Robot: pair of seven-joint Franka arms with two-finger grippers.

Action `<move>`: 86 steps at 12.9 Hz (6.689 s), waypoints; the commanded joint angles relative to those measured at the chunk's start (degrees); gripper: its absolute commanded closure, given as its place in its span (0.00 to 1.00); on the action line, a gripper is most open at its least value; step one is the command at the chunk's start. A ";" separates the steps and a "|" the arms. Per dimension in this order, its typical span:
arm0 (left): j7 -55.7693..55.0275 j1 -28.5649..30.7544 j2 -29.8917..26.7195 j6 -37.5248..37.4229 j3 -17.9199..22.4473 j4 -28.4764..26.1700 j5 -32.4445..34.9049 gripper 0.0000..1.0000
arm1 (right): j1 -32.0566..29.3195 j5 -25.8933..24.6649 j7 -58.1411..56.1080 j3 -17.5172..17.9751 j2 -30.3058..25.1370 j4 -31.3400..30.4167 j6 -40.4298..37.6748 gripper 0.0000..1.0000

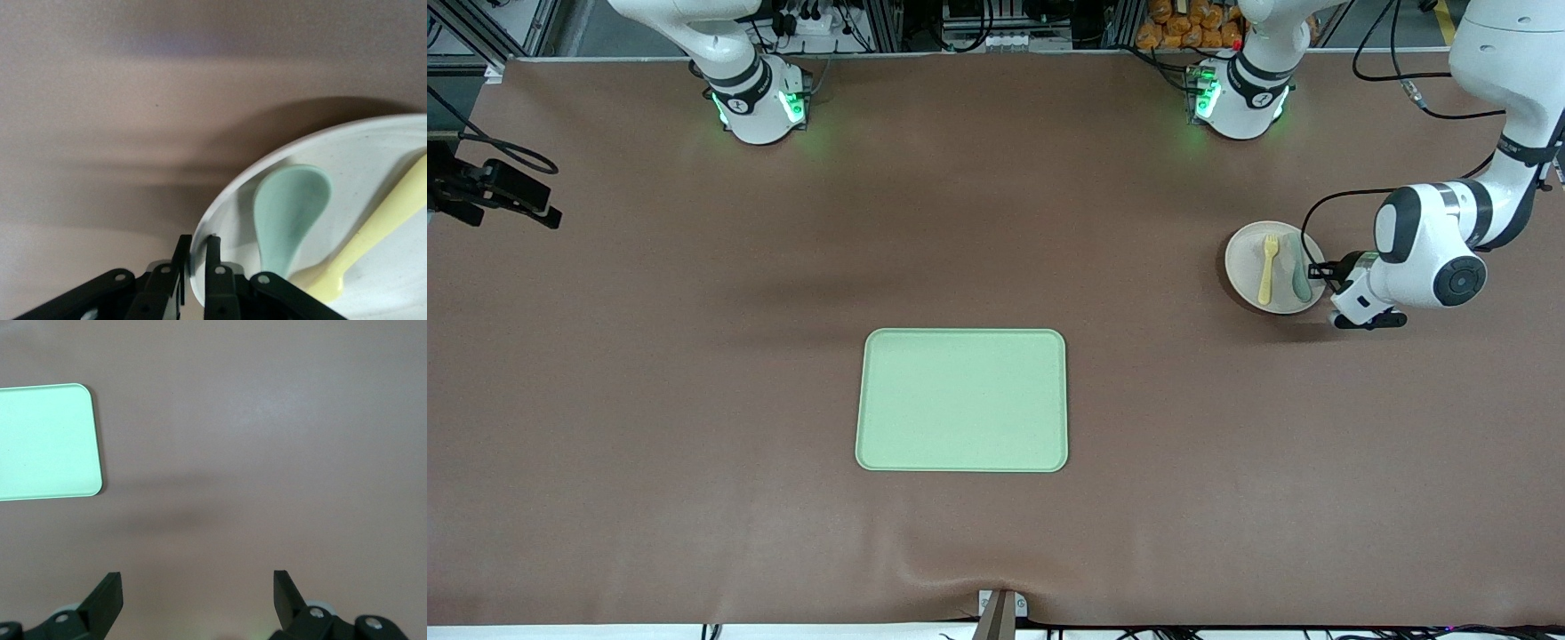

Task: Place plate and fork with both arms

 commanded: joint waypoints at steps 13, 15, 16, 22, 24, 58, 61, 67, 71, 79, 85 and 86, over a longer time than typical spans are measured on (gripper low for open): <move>-0.18 -0.16 -0.80 -10.63 -7.63 19.22 -9.65 1.00 | -1.13 0.83 -0.66 0.61 -0.42 -0.51 -0.13 0.00; -0.96 -0.42 1.48 -12.46 -10.62 22.99 -11.75 1.00 | -1.13 0.83 -0.66 0.61 -0.41 -0.51 -0.13 0.00; -1.84 -0.86 2.80 -14.39 -11.85 25.71 -13.41 1.00 | -1.13 0.83 -0.66 0.61 -0.33 -0.51 -0.13 0.00; -14.74 -12.01 12.55 -24.16 -11.95 43.91 -19.66 1.00 | -1.21 0.83 -0.66 0.61 -0.33 -0.51 -0.13 0.00; -18.96 -15.96 14.66 -23.99 -11.95 46.46 -21.68 1.00 | -1.21 0.83 -0.66 0.53 -0.33 -0.51 -0.13 0.00; -41.75 -39.10 24.45 4.95 -8.00 52.46 -21.34 0.00 | -0.51 0.83 -0.57 0.53 0.99 -0.16 -0.04 0.00; -41.92 -37.60 19.26 -2.26 -8.00 52.28 -18.20 0.00 | 0.36 0.91 -0.66 0.70 0.99 -0.07 -0.04 0.00; -42.89 -30.94 8.63 -18.25 -6.50 51.58 -6.67 0.00 | 6.68 6.01 4.94 0.79 6.08 0.19 7.67 0.00; -38.32 -25.75 3.18 -24.07 -6.42 48.69 -5.17 0.00 | 15.90 5.75 18.02 0.79 14.50 3.25 15.40 0.00; -29.64 -19.33 -9.12 -26.27 -6.94 37.44 -2.71 0.00 | 25.41 5.04 30.28 0.61 41.04 24.33 23.69 0.00; -18.30 -15.65 -18.97 -33.03 -7.12 33.91 -3.93 0.00 | 29.80 4.43 30.45 0.00 54.59 27.18 36.51 0.17; -15.76 -14.24 -20.29 -33.65 -7.12 34.00 -4.98 0.00 | 30.33 4.26 30.71 -0.09 55.39 27.18 36.70 0.24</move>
